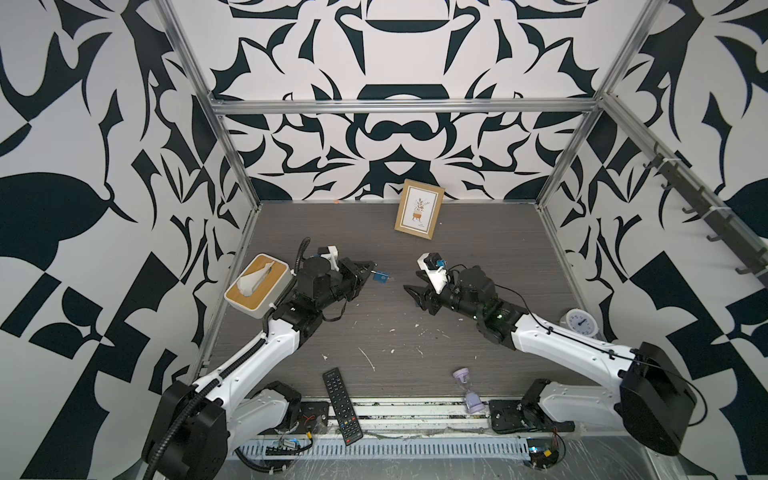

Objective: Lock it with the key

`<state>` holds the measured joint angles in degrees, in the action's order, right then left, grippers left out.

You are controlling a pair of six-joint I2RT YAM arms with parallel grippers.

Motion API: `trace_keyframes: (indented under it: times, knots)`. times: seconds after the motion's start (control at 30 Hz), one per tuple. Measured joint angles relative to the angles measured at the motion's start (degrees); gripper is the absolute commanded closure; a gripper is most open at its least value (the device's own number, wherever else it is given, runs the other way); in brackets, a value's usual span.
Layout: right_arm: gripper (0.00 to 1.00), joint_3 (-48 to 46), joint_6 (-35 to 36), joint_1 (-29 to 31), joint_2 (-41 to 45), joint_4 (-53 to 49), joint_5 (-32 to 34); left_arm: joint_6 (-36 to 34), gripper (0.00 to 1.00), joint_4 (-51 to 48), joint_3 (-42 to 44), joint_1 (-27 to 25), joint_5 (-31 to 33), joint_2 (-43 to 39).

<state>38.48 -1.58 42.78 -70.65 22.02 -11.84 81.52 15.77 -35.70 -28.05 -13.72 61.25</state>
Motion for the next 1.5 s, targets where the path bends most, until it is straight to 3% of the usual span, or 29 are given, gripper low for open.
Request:
trace_keyframes:
  times: [0.17,0.37,0.47,0.87,1.5]
  knots:
    - [0.44,0.87,0.31,0.02,-1.29,4.11,-6.25,0.42,1.00,-0.61,-0.02,-0.04,-1.44,-0.11]
    - [0.55,5.38,0.26,0.02,-2.89,3.98,-11.82,1.40,1.00,0.79,0.00,-0.37,-2.75,0.22]
    - [0.55,6.82,0.20,0.02,-4.37,4.02,-13.42,1.51,1.00,1.46,0.00,-0.42,-3.04,0.20]
    - [0.65,7.30,-0.98,0.00,-7.72,4.11,-15.52,2.34,1.00,4.28,0.00,-0.48,-5.05,0.28]
    - [1.00,8.46,-3.21,-0.96,-10.12,5.29,-16.63,4.22,1.00,10.12,0.44,-0.44,-6.95,3.65]
